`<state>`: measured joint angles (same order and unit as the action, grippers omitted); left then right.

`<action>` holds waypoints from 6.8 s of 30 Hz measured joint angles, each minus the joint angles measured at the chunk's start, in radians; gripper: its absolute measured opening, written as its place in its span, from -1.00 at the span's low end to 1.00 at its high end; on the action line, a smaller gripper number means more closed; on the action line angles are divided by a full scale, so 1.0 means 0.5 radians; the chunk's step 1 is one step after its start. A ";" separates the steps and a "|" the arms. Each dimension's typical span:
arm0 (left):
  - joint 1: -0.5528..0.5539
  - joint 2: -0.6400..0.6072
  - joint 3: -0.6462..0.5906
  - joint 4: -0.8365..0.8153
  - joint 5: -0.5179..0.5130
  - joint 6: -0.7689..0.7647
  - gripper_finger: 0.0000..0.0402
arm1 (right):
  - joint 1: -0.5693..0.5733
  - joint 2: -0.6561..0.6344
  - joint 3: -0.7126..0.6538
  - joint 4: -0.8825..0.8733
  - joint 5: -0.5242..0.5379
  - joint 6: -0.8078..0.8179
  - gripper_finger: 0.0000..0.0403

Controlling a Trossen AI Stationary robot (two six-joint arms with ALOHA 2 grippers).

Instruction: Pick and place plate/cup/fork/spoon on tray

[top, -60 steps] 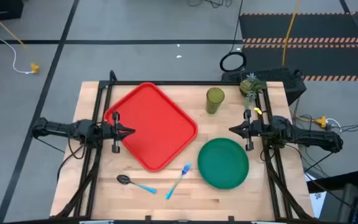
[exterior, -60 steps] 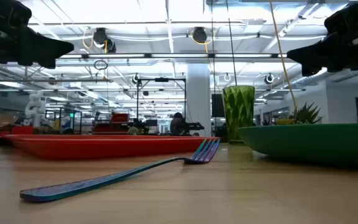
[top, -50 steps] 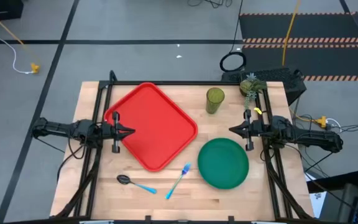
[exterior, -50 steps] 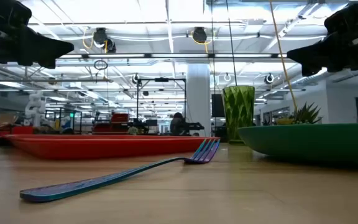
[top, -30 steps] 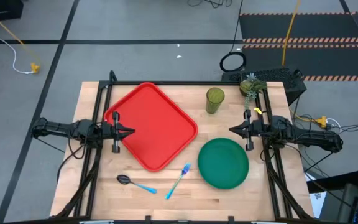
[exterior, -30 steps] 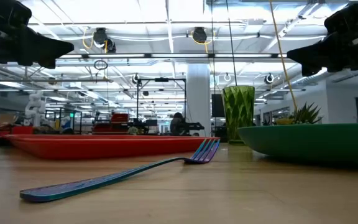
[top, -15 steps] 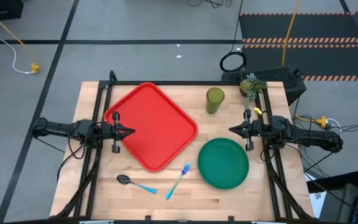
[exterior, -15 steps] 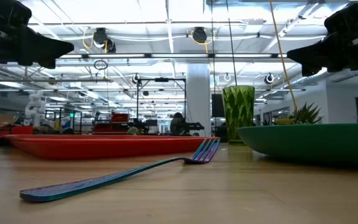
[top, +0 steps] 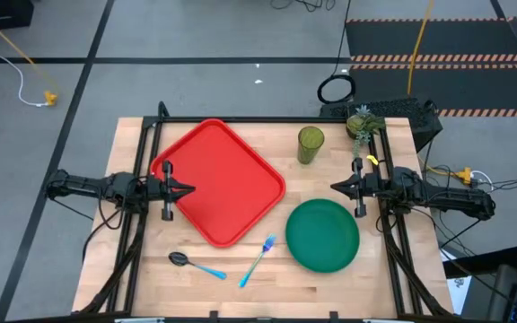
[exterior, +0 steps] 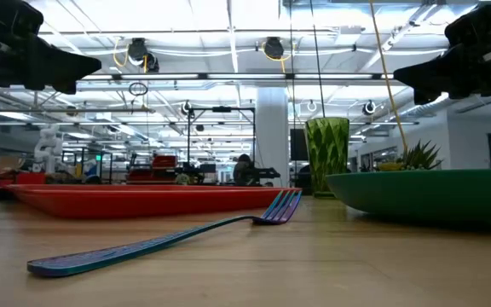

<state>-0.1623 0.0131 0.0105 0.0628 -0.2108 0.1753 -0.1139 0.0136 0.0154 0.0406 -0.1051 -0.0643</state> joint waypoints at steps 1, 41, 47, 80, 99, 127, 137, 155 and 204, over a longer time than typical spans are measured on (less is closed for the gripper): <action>0.000 -0.001 0.000 0.000 0.000 0.000 -0.87 | -0.001 0.000 -0.001 0.000 0.000 -0.001 -1.00; 0.006 0.121 0.346 0.395 -0.001 0.070 -0.87 | -0.001 0.001 -0.001 0.000 0.000 -0.001 -1.00; 0.006 0.364 0.731 0.392 -0.002 0.133 -0.87 | -0.001 0.000 0.000 0.000 0.000 0.000 -1.00; 0.008 1.639 2.534 -1.092 -0.001 0.150 -0.87 | 0.000 0.001 0.000 0.004 -0.054 0.736 -1.00; 0.008 1.896 2.443 -1.303 -0.020 -0.037 -0.87 | 0.000 0.002 0.000 0.073 0.000 1.300 -1.00; 0.083 2.205 2.440 -1.144 -0.242 -0.045 -0.87 | -0.008 1.793 2.299 -1.292 0.325 0.187 -1.00; 0.191 2.261 2.444 -1.079 -0.246 -0.101 -0.87 | -0.239 2.222 2.786 -1.709 0.425 -0.113 -1.00; 0.322 2.366 2.442 -1.091 -0.263 -0.118 -0.87 | -0.590 2.755 2.782 -2.057 0.416 -0.659 -0.48; 0.413 2.472 2.441 -0.944 -0.264 -0.070 -0.87 | -0.503 2.735 2.411 -1.383 0.533 -0.620 -0.99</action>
<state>0.0442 1.2491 1.2308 -0.4092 -0.3428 0.1402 -0.3656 1.3813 1.2207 -0.6510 0.1614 -0.3744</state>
